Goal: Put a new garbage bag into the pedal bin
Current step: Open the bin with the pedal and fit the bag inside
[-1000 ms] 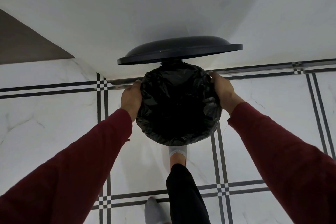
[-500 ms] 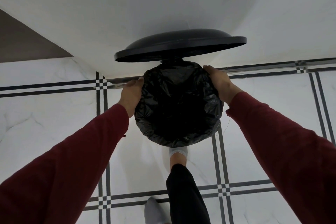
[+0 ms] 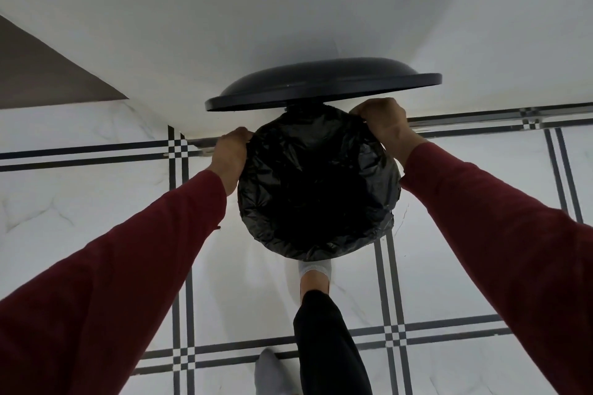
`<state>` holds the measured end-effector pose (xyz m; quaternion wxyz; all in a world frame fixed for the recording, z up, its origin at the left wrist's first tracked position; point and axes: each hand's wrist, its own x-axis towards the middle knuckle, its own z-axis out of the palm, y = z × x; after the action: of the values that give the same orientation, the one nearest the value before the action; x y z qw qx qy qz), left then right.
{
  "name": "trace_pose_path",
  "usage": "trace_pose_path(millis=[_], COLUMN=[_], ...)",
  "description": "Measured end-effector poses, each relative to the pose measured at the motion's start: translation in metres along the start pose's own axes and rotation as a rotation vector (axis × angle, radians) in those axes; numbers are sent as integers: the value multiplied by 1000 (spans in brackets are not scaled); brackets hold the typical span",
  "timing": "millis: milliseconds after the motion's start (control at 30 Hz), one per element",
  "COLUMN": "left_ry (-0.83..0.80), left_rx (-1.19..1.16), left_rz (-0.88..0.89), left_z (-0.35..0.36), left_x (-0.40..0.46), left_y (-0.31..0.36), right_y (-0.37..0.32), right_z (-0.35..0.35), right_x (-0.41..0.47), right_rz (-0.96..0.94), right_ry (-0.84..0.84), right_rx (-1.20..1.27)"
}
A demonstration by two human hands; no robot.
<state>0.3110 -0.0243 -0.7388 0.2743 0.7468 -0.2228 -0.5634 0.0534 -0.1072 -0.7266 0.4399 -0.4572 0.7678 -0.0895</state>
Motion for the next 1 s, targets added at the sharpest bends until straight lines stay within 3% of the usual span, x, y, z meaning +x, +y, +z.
trace_pose_path(millis=[200, 333, 433, 700, 1000], left_ry=[24, 69, 118, -35, -59], left_rx=[153, 230, 190, 332, 432], left_rz=[45, 44, 126, 70, 65], left_z=[11, 11, 11, 12, 18], left_x=[7, 8, 6, -2, 4], left_y=[2, 6, 10, 31, 24], right_y=[0, -3, -3, -4, -4], right_z=[15, 21, 18, -3, 21], right_x=[10, 16, 19, 13, 13], right_rz=[15, -15, 4, 75, 53], right_ry=[-142, -87, -148, -419, -193], right_rx=[3, 14, 47, 155, 90])
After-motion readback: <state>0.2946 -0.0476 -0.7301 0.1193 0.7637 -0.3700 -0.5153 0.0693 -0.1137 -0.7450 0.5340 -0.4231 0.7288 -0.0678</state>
